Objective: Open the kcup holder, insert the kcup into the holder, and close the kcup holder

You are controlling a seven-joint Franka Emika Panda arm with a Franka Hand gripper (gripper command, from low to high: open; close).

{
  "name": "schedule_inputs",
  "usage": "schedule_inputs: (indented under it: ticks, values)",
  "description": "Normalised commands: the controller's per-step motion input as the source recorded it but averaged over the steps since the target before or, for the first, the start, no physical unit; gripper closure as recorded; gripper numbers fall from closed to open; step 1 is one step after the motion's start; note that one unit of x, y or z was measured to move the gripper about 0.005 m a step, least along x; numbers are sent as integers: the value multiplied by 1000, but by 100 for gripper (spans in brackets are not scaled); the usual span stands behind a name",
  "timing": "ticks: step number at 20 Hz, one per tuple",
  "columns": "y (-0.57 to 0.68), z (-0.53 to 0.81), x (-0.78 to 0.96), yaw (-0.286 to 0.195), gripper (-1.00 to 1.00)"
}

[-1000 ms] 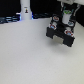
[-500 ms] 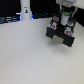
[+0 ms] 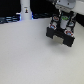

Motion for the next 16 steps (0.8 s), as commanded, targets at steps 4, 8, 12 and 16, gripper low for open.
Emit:
schedule_inputs:
  ticks: [4,8,12,16]
  values:
    - [-6,-89,-67,6,100]
    - [39,115,-362,0,100]
    - [0,151,-547,-19,100]
    - [-49,16,-306,-17,100]
